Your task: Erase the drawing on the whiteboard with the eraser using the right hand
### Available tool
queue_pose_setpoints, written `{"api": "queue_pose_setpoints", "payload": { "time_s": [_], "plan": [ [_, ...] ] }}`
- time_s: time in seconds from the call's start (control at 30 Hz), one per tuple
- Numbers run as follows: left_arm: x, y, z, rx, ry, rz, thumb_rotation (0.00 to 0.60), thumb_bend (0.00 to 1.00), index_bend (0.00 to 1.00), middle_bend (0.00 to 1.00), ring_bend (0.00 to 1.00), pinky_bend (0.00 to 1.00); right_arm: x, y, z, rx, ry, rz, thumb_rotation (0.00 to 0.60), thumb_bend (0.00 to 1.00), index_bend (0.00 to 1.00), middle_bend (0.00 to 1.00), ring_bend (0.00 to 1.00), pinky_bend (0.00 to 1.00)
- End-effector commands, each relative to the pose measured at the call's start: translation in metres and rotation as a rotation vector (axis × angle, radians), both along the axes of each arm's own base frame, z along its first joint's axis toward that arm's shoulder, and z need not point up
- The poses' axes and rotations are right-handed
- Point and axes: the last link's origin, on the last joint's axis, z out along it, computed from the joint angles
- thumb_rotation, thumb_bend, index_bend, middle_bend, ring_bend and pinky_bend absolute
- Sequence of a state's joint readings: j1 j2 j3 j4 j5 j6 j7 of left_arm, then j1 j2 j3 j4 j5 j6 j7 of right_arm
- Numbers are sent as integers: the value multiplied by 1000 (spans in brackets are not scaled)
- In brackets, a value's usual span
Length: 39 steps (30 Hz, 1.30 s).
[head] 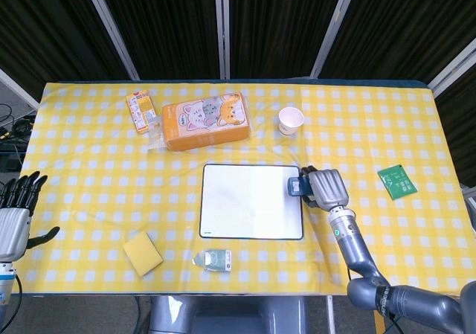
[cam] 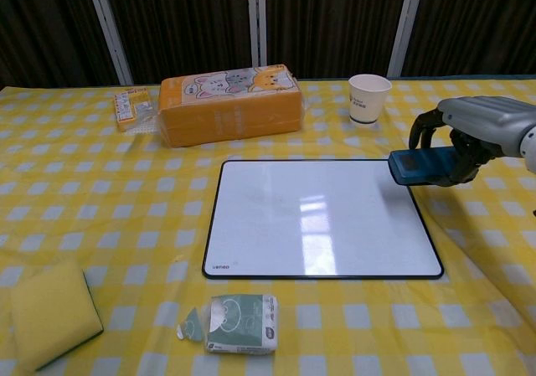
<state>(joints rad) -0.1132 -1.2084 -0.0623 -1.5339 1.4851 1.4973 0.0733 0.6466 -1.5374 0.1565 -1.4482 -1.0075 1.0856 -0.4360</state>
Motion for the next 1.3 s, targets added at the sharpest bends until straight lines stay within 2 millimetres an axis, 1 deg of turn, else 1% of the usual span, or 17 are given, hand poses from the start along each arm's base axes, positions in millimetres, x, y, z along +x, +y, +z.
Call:
{"api": "queue_pose_setpoints", "payload": {
  "time_s": [0.03,0.2,0.3,0.47,0.5,0.57,0.63,0.7,0.77,0.83,1.0,1.13,1.2,1.27,1.3],
  "plan": [
    [1,0,-2,-4,5,-3,600,137,0,0,0,0,-14,5,6,-4,12,-9,600,516,833,708,736,745],
    [3,-1,-3,-7,10,-8,600,137,0,0,0,0,-26,12,12,7,22,-17,600,456,788,646,675,662],
    [4,-2,-4,-5,10,-13,600,137,0,0,0,0,-32,16,12,23,39,-18,600,396,686,559,597,559],
    [7,-3,-3,-2,9,-23,600,136,0,0,0,0,-35,22,9,42,55,-25,600,280,398,336,388,245],
    [7,-4,-3,0,8,-24,600,136,0,0,0,0,-36,22,9,42,60,-25,600,271,369,309,363,205],
    [7,-4,-2,3,6,-25,600,137,0,0,0,0,-36,22,9,27,71,-27,600,247,290,221,280,71],
    [7,-4,-1,4,5,-26,600,137,0,0,0,0,-35,23,10,14,72,-25,600,236,240,157,213,8],
    [7,-5,0,7,4,-26,600,137,0,0,0,0,-35,23,11,-7,72,-28,600,228,202,97,139,0],
    [7,-5,0,7,3,-27,600,137,0,0,0,0,-35,24,12,-17,80,-27,600,217,149,25,41,0],
    [7,-5,0,7,3,-28,600,137,0,0,0,0,-35,25,13,-24,82,-24,600,211,117,0,2,0],
    [8,-7,2,9,1,-31,600,137,0,0,0,0,-35,38,26,-51,35,-9,600,211,96,0,0,0],
    [7,-8,3,11,1,-31,600,137,0,0,0,0,-42,54,45,-97,36,35,600,210,72,0,0,0],
    [7,-9,3,11,4,-31,600,136,0,0,0,0,-48,66,57,-132,32,64,600,210,56,0,0,0],
    [4,-13,3,1,18,-24,600,137,0,0,0,0,-60,90,76,-191,24,100,600,207,38,0,0,0],
    [2,-13,3,-8,23,-21,600,137,0,0,0,0,-64,100,80,-202,17,118,600,206,31,0,0,0]
  ]
}}
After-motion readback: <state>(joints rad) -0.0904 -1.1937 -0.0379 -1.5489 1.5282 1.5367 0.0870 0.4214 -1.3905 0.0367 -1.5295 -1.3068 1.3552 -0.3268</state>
